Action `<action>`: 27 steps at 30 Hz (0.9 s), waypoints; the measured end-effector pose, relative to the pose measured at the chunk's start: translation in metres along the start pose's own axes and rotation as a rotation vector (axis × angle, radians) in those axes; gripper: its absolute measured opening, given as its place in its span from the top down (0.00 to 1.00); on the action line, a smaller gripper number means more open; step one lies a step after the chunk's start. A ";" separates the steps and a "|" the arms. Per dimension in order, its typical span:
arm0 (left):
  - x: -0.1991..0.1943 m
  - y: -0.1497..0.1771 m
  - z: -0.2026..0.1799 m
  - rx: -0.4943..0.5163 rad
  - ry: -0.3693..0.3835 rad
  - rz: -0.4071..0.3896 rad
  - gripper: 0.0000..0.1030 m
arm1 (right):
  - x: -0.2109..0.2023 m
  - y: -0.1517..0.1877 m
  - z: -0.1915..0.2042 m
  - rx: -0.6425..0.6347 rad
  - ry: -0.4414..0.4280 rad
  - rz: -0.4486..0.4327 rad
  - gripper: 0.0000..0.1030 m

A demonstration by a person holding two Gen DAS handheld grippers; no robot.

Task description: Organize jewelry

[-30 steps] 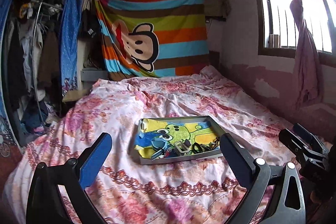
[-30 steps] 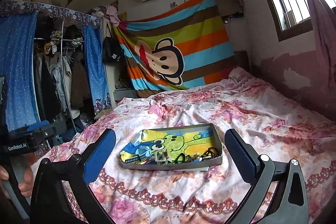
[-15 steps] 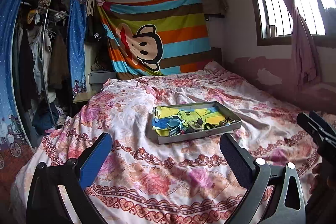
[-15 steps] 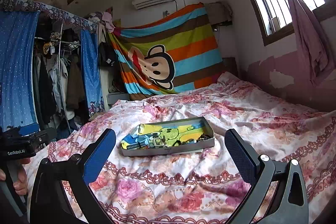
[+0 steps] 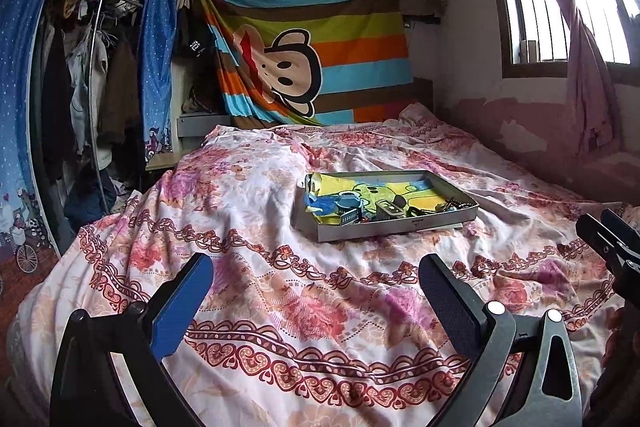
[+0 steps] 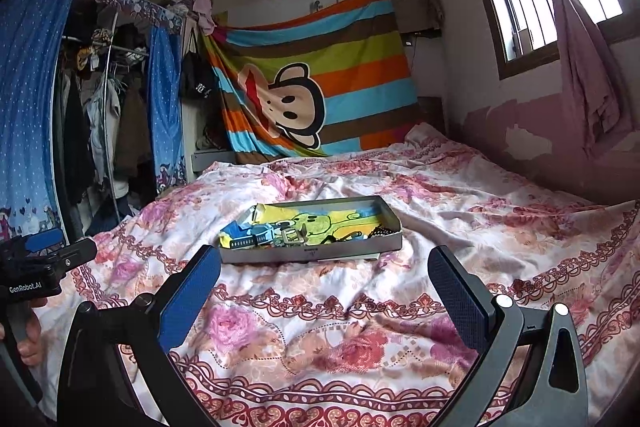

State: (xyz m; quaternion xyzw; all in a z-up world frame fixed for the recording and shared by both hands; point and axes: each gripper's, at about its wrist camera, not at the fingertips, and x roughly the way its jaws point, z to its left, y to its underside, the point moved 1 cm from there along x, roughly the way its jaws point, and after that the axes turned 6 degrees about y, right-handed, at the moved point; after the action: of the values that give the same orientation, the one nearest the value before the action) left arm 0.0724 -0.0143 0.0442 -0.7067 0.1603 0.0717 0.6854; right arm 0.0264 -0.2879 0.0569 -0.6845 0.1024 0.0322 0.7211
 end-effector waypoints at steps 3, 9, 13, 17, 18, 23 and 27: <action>0.005 0.007 0.002 -0.001 0.001 0.017 0.00 | 0.004 0.004 0.003 -0.016 0.004 0.013 0.01; 0.009 0.014 0.004 0.004 -0.005 0.038 0.00 | 0.011 0.010 0.009 -0.030 -0.002 0.039 0.01; 0.008 0.015 0.004 0.009 -0.011 0.037 0.00 | 0.013 0.012 0.012 -0.036 -0.011 0.045 0.01; 0.009 0.017 0.002 0.017 -0.012 0.042 0.00 | 0.013 0.013 0.015 -0.039 -0.013 0.047 0.01; 0.008 0.017 0.002 0.019 -0.013 0.042 0.00 | 0.013 0.013 0.015 -0.039 -0.012 0.047 0.01; 0.007 0.017 0.001 0.023 -0.018 0.036 0.00 | 0.013 0.014 0.015 -0.039 -0.011 0.047 0.01; 0.007 0.017 0.001 0.024 -0.019 0.036 0.00 | 0.014 0.014 0.015 -0.038 -0.012 0.048 0.01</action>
State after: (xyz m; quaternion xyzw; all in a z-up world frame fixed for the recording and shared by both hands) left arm 0.0733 -0.0141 0.0260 -0.6947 0.1673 0.0890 0.6939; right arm 0.0385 -0.2735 0.0408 -0.6952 0.1138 0.0559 0.7075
